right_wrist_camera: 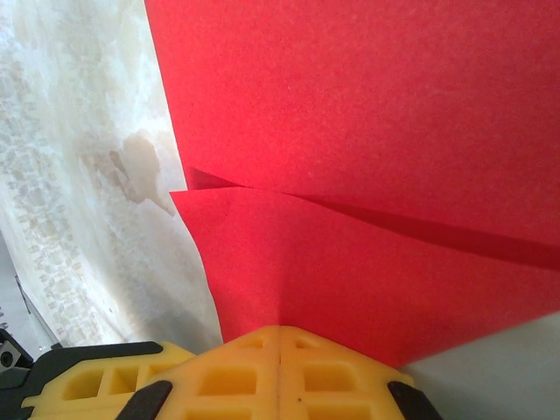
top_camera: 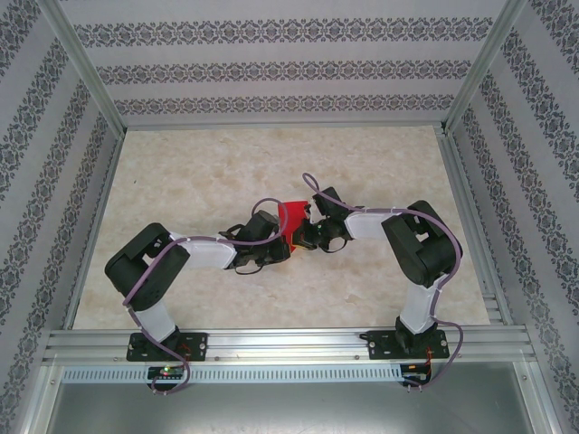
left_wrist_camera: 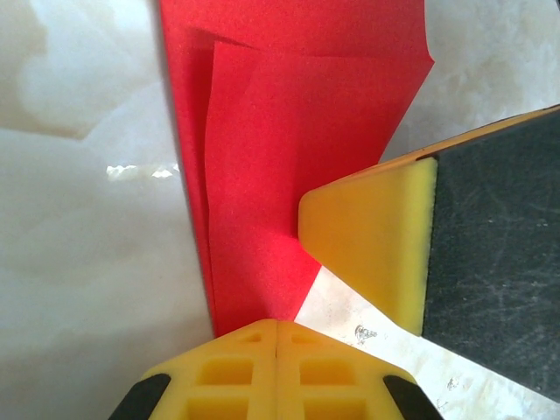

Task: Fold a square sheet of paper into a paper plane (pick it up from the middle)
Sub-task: Third fold the triangle at the center of the table.

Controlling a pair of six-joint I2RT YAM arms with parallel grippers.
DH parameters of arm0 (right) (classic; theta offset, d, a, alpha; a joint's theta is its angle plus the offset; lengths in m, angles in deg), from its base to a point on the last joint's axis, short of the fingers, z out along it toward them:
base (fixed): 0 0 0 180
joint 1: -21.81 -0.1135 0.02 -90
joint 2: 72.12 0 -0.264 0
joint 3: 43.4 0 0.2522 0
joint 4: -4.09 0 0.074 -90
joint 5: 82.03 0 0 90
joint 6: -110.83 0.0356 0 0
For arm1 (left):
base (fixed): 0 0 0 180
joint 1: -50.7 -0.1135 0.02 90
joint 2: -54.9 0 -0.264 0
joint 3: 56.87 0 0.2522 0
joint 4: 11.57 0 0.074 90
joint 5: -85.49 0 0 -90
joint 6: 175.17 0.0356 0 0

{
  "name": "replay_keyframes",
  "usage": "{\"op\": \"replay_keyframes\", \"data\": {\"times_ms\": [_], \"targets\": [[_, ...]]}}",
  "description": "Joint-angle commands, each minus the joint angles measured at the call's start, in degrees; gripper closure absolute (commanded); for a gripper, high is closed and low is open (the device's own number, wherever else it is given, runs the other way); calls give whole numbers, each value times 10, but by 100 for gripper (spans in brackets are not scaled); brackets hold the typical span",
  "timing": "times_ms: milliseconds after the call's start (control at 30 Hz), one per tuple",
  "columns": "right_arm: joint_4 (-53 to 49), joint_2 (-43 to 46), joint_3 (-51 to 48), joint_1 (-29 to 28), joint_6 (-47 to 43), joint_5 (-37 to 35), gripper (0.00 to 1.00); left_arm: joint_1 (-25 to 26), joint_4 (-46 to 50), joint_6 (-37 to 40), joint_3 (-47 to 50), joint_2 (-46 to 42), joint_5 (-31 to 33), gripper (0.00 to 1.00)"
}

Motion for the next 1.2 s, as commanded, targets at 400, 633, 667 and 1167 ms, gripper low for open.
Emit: {"op": "replay_keyframes", "data": {"times_ms": [400,633,667,1167], "targets": [[0,-3,-15,-17,7,-10,100,3,49,-1,16,-7,14,100],[-34,-9,9,9,-19,-38,100,4,99,-3,11,-8,14,100],[-41,-12,15,19,-24,-42,100,4,112,-2,10,-8,15,100],[-82,-49,82,128,-93,-68,100,4,181,10,4,-5,26,100]]}}
